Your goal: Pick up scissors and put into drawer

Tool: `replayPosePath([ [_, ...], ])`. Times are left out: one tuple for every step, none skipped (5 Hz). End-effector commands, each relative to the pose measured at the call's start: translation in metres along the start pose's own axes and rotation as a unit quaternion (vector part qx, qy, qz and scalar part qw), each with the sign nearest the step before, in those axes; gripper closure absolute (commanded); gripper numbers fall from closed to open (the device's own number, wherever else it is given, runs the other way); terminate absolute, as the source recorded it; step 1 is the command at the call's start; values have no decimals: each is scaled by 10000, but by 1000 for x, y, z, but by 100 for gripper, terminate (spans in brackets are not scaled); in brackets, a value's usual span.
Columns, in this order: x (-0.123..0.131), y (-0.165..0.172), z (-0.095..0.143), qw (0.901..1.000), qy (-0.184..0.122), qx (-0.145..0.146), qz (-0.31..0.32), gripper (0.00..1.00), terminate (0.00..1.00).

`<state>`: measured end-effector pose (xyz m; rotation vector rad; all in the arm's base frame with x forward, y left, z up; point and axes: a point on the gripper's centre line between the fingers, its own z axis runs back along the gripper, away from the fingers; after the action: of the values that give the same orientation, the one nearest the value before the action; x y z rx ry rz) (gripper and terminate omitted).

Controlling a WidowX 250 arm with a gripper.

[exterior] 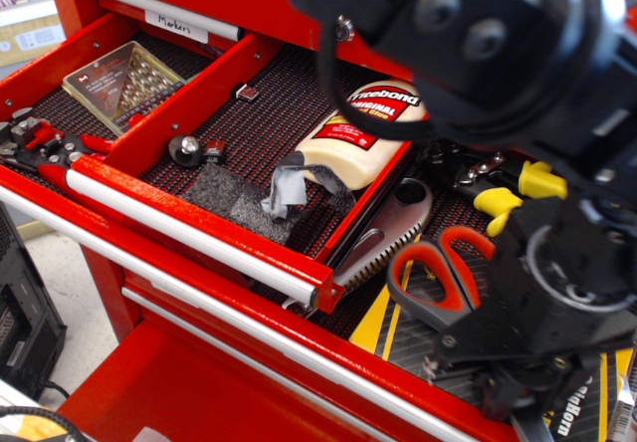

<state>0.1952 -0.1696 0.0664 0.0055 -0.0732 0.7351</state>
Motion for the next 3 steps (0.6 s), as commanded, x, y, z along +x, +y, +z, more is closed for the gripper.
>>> replayPosePath([
  [6, -12, 31, 9999, 65, 83, -103, 100, 0],
  [19, 7, 40, 9990, -199, 370, -130, 100, 0],
  [54, 34, 62, 9948, -440, 778, -496, 100, 0],
])
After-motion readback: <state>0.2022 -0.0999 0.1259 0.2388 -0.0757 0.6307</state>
